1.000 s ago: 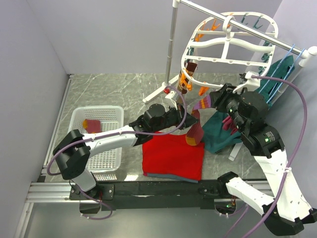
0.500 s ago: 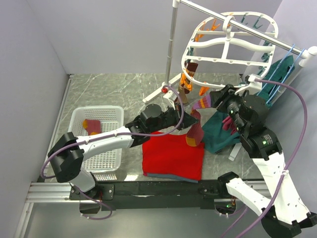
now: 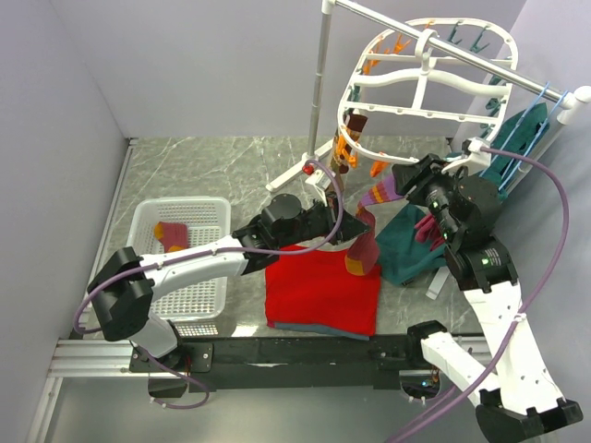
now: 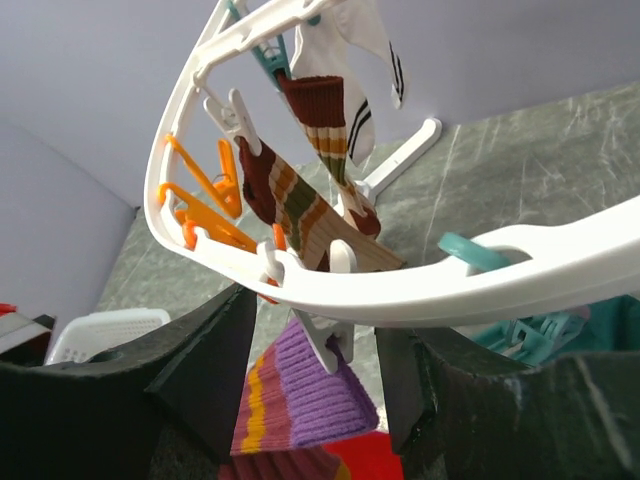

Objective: Remove the socks clipped to the hanger

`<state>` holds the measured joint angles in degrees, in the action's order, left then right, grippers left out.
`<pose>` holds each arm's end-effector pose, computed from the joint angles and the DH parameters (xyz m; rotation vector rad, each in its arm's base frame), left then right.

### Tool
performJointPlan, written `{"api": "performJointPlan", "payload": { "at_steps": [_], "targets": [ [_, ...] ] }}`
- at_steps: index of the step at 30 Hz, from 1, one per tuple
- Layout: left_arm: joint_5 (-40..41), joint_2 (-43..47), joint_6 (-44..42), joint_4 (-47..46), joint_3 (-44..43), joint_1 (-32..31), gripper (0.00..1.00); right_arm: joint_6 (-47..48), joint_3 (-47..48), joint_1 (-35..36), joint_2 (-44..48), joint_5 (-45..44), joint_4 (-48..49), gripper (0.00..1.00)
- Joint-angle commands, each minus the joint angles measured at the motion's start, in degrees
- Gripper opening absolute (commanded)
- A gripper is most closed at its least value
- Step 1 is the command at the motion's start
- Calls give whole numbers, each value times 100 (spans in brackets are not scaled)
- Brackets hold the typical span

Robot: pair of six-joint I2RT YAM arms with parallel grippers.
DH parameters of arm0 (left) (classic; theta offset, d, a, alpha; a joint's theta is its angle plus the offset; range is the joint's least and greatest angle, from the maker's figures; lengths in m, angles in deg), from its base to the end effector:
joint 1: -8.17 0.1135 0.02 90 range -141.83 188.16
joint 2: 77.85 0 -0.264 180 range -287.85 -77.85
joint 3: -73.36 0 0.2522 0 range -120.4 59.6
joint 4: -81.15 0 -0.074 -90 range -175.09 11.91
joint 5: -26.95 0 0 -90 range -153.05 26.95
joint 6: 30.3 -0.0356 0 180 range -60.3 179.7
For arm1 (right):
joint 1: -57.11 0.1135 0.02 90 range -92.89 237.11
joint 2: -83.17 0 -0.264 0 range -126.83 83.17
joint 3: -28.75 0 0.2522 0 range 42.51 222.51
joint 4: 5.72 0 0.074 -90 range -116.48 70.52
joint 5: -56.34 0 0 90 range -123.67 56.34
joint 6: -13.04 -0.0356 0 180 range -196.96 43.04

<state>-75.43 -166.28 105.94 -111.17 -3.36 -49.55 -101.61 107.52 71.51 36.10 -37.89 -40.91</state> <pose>0.1903 -0.3156 0.3274 0.3741 1.7607 -1.5442 0.1596 0.0383 0.4327 0.2046 1.6388 0.4616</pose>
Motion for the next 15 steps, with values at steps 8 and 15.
{"api": "performJointPlan", "payload": {
  "at_steps": [8,15],
  "targets": [
    [-212,308,87,-169,-6,-73,1,153,-727,-385,373,1038,1413,49],
    [-186,369,43,-37,73,-65,1,232,-938,-429,506,845,1616,22]
  ]
}}
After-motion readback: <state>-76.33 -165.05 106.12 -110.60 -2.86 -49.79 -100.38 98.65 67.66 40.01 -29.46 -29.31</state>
